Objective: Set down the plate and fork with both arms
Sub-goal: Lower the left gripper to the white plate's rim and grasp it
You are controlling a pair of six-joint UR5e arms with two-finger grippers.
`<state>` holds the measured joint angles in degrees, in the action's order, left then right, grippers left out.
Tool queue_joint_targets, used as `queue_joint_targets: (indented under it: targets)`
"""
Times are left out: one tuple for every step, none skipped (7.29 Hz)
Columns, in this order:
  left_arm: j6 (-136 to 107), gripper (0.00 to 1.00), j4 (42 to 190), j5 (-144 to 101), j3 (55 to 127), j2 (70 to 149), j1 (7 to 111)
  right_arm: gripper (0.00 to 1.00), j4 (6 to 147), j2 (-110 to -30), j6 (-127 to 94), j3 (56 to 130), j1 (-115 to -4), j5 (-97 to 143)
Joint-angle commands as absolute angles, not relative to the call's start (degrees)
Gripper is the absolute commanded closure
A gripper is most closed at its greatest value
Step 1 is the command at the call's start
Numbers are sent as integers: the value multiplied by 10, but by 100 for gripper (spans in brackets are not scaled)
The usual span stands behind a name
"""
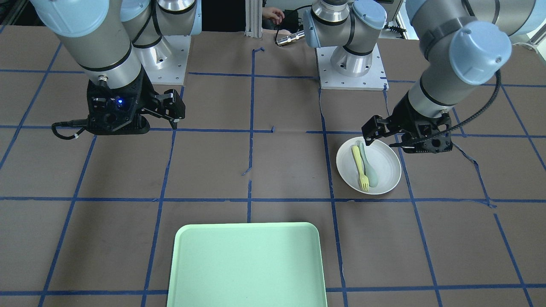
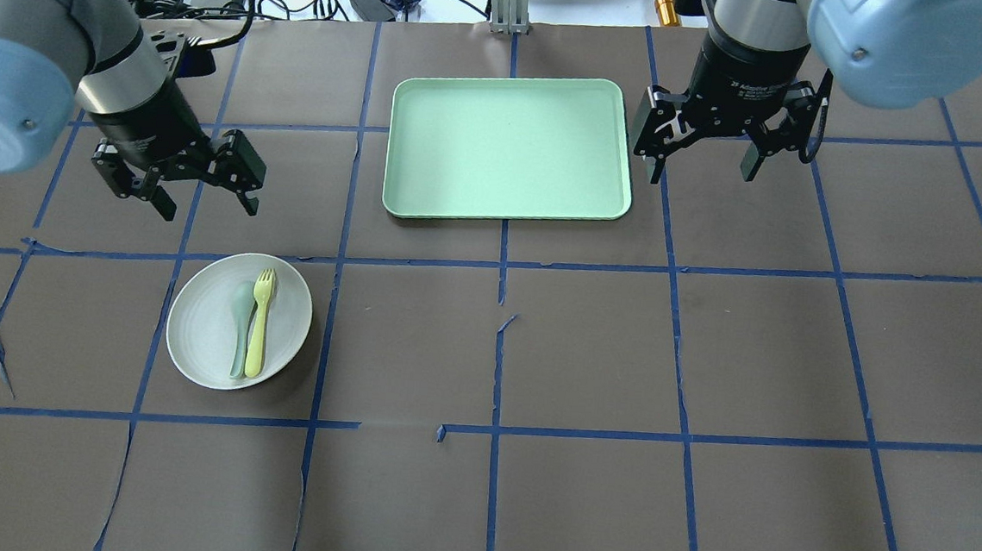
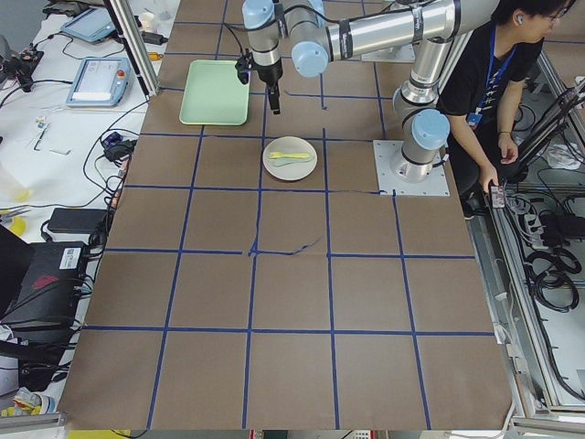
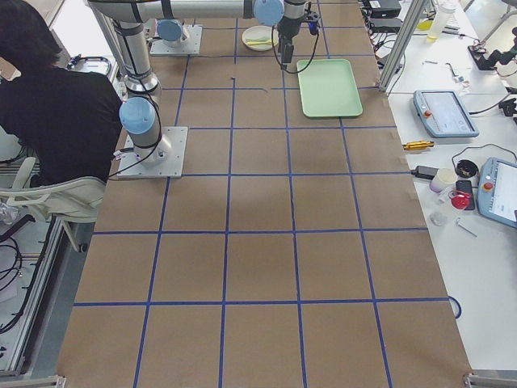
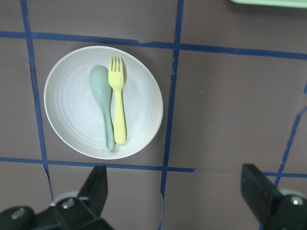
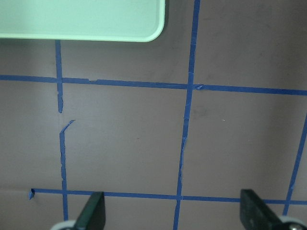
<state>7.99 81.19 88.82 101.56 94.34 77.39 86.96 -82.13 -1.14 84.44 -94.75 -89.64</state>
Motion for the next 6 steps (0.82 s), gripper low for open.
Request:
queue_joint_targets:
  targets:
    - [220, 2, 719, 882, 1104, 955, 654, 0, 870, -820, -11, 846, -948, -896]
    - [241, 5, 695, 867, 1127, 966, 625, 0, 870, -820, -11, 846, -947, -897]
    - [253, 13, 689, 847, 1152, 987, 603, 0, 871, -820, -11, 847, -948, -896]
    - [253, 14, 666, 845, 1166, 1004, 594, 0, 870, -820, -11, 847, -948, -897]
    - [255, 22, 660, 845, 1176, 1018, 594, 0, 871, -820, -12, 848, -948, -897]
    - [256, 28, 654, 846, 1183, 1034, 592, 0, 872, -818, -12, 849, -948, -897]
